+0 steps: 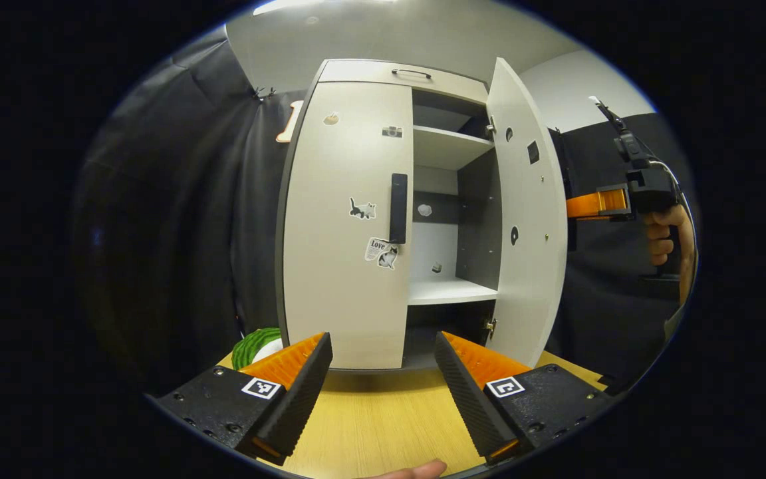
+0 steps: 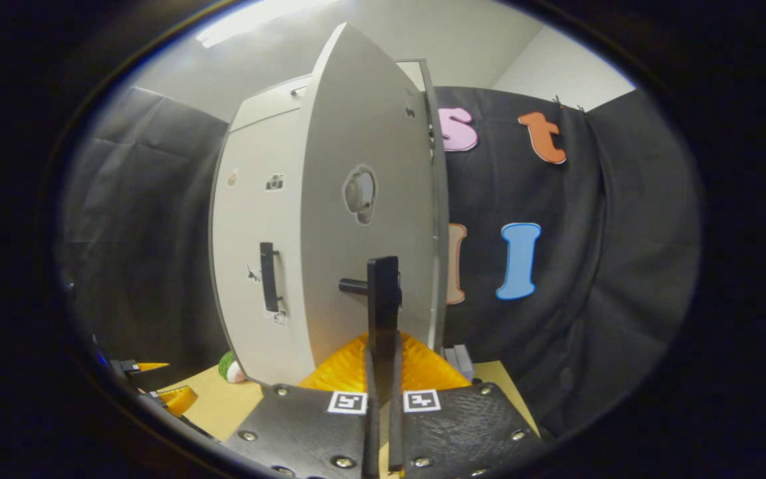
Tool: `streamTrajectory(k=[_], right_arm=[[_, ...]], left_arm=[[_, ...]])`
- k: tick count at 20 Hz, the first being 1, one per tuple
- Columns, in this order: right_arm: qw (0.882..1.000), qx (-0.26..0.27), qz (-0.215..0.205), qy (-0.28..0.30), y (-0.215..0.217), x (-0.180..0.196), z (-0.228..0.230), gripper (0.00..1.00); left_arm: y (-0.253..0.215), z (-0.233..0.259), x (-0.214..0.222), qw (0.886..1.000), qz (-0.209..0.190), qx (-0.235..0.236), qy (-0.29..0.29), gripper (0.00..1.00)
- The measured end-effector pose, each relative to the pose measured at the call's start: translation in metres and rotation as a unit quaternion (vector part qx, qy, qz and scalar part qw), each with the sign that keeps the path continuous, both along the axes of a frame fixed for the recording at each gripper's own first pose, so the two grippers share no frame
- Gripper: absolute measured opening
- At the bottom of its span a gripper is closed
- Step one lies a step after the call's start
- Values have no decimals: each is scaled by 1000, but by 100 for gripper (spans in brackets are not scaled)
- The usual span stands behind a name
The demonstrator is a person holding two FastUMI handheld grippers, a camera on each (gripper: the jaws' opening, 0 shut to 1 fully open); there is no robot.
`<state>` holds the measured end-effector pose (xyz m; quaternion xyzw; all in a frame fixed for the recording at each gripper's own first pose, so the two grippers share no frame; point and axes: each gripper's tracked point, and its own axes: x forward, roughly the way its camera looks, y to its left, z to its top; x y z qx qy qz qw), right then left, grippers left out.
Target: Open the right door of the double-door shoe cabinet with the right hand, and open the left door with the left hand.
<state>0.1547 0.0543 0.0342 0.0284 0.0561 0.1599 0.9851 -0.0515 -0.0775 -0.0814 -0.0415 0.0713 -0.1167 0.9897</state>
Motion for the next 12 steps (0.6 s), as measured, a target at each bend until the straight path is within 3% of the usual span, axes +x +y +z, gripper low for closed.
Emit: streamTrajectory(k=[6,7,12], right_arm=[[998,13,-63,0,-63,14,-3,5],[998,29,-48,7,-64,19,-7,1],[995,94,-5,20,-63,23,-10,5]], left_arm=[[-23,-1,-3,1000,-20,6,0,96],[-25,-1,-2,1000,-23,7,-1,97],[-32,-10,4,1000,-23,18,6,96]])
